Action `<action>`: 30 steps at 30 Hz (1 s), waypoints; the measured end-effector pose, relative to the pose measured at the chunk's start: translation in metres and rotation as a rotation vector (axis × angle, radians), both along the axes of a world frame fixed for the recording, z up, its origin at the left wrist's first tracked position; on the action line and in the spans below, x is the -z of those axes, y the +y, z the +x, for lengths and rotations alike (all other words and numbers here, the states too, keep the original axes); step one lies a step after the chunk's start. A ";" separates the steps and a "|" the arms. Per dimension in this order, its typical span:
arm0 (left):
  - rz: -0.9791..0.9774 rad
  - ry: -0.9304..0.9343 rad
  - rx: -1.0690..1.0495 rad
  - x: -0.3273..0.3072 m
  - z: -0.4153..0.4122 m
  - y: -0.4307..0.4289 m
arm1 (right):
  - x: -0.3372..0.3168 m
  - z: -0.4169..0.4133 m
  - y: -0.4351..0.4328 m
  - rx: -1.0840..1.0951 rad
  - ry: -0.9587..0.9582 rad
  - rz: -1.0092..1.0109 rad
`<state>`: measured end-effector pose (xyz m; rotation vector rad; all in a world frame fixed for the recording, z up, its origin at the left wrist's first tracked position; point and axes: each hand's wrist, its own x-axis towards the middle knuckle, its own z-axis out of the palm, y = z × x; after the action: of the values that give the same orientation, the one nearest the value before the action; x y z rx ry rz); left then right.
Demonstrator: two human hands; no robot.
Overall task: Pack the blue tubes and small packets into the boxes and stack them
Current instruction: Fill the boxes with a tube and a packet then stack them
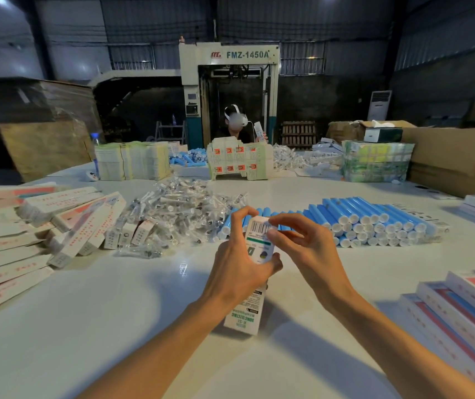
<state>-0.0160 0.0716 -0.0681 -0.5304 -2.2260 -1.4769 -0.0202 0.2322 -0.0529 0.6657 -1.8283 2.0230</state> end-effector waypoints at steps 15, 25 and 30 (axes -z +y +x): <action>0.007 -0.004 -0.013 0.002 -0.002 -0.001 | 0.000 0.004 -0.003 0.064 0.032 0.057; 0.009 -0.005 -0.001 0.001 -0.001 -0.001 | -0.003 0.001 0.000 -0.017 0.000 0.034; 0.019 0.006 0.017 0.003 -0.001 0.000 | -0.003 -0.002 -0.004 -0.085 -0.047 -0.032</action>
<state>-0.0173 0.0717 -0.0714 -0.5483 -2.2059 -1.5008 -0.0225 0.2285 -0.0495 0.7038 -1.8183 2.1350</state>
